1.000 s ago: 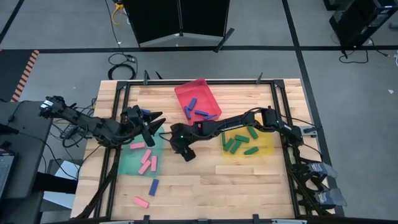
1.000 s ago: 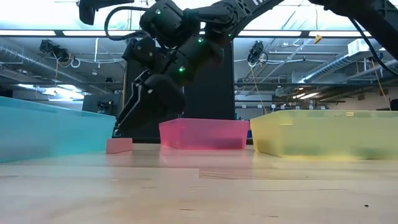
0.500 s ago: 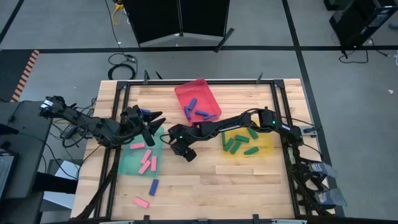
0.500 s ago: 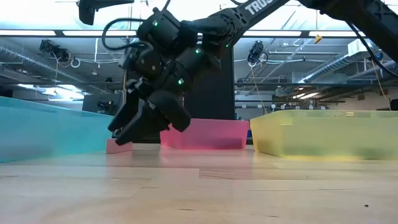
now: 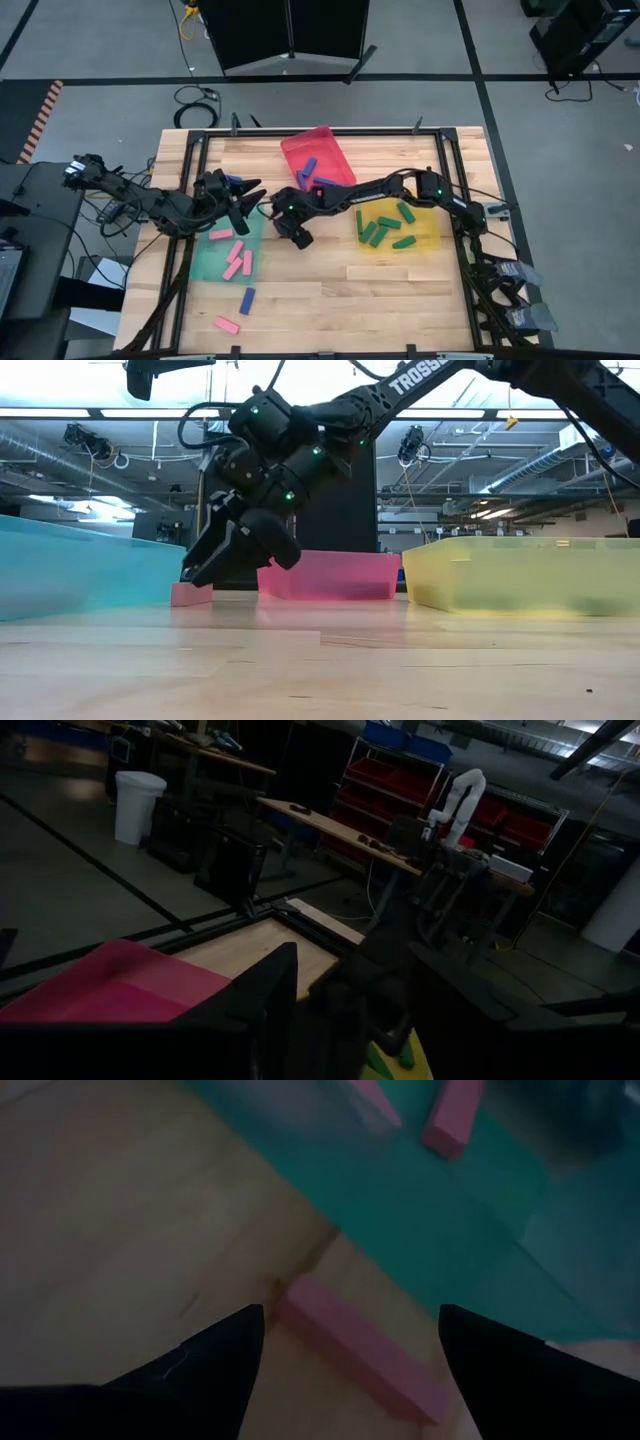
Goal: Sort blocks
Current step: Put the pink block into the green bin
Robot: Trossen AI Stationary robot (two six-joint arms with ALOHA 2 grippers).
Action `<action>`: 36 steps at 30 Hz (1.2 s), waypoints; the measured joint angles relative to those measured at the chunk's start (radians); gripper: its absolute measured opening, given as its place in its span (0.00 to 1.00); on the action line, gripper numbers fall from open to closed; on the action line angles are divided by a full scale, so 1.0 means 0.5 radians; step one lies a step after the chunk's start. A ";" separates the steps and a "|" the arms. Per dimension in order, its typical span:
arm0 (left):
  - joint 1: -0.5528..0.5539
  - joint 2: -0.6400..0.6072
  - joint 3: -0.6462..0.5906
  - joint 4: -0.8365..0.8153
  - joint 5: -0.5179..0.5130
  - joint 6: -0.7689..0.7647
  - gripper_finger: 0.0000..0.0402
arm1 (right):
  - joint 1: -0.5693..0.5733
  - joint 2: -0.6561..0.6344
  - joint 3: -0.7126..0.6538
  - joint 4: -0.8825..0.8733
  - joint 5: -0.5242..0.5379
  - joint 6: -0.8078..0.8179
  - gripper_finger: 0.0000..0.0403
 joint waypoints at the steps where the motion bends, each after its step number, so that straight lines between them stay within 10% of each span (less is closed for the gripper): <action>1: 0.000 0.000 0.000 0.000 0.000 0.000 0.47 | -0.011 0.000 0.000 0.008 -0.007 0.001 0.77; 36: 0.000 0.000 0.000 -0.020 0.000 -0.006 0.47 | -0.155 0.178 0.006 0.123 -0.344 0.150 0.75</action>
